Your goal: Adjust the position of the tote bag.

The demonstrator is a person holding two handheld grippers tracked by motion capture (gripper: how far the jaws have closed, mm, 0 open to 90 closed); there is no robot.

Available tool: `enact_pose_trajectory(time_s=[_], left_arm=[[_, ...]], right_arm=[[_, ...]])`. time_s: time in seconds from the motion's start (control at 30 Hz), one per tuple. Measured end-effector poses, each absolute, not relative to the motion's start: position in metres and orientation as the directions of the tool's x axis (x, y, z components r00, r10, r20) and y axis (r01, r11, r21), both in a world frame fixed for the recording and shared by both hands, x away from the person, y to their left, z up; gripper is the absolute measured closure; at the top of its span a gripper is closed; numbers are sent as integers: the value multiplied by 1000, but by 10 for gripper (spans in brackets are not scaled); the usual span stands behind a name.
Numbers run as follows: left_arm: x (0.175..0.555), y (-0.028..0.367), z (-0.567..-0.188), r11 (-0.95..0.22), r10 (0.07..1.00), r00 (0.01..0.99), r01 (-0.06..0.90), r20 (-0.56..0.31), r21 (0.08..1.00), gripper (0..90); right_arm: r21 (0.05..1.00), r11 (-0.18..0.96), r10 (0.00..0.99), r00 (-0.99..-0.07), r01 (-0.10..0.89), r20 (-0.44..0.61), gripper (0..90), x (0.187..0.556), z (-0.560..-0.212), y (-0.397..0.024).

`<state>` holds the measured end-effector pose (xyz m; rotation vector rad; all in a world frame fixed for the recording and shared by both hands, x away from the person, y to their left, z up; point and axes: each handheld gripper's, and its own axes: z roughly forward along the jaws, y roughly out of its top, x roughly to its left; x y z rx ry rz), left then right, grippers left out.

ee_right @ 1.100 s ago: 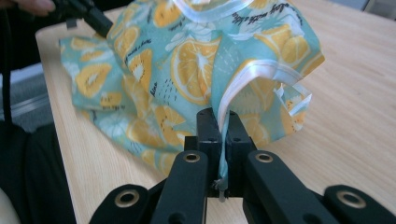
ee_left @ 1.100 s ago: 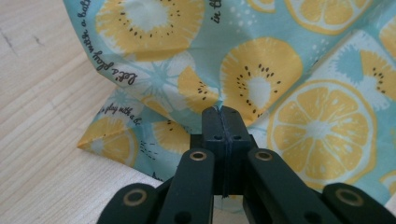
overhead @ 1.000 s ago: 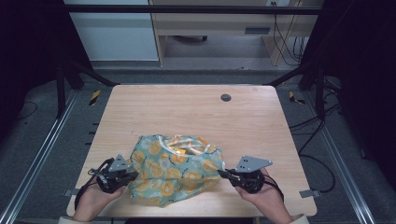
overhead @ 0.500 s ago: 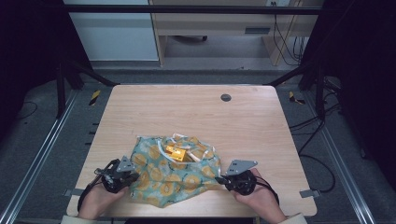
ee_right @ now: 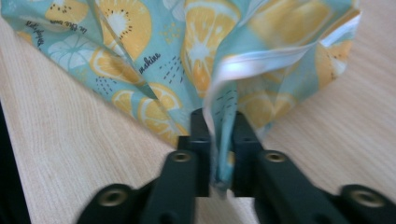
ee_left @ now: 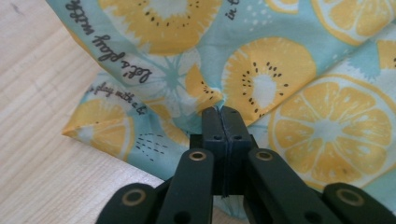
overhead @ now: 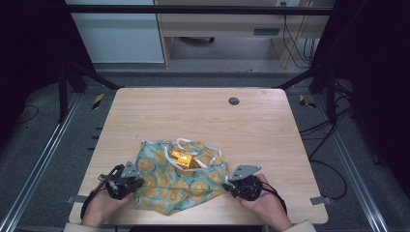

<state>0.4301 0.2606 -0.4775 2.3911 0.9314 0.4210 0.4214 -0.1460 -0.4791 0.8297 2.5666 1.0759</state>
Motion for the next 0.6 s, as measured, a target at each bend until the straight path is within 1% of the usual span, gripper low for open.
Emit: enact_pose_trajectory(time_s=[0.07, 0.1, 0.13, 0.17, 0.2, 0.27, 0.3, 0.4, 0.47, 0.53, 0.6], left_arm=[[429, 262, -474, -602, 703, 704, 516, 98, 609, 785], [428, 263, -471, -585, 713, 694, 512, 99, 629, 705], [428, 264, -469, -566, 725, 681, 507, 100, 650, 641], [429, 266, -467, -549, 733, 673, 501, 99, 669, 602], [429, 267, -465, -529, 744, 662, 499, 93, 687, 565], [429, 270, -461, -492, 766, 637, 498, 83, 714, 465], [429, 271, -458, -484, 768, 635, 491, 84, 724, 443], [428, 271, -451, -458, 776, 624, 466, 85, 757, 398], [429, 269, -446, -459, 776, 623, 447, 101, 768, 377], [430, 266, -441, -463, 774, 622, 430, 117, 775, 358], [433, 262, -435, -469, 770, 624, 414, 132, 780, 353]], right_arm=[[737, 544, 603, -798, 401, -10, 616, 418, -474, -149], [745, 535, 616, -787, 400, -20, 540, 416, -471, -151], [749, 529, 624, -781, 398, -26, 497, 415, -469, -153], [753, 520, 632, -774, 402, -23, 465, 414, -468, -154], [758, 511, 640, -768, 406, -20, 414, 414, -466, -156], [764, 490, 656, -755, 420, -5, 340, 415, -462, -159], [772, 472, 666, -746, 426, 5, 304, 416, -460, -159], [798, 424, 674, -738, 427, 37, 244, 420, -449, -159], [818, 405, 670, -741, 408, 37, 232, 423, -441, -156], [835, 387, 667, -744, 391, 40, 237, 429, -431, -153], [847, 377, 658, -752, 376, 41, 275, 437, -421, -149]])
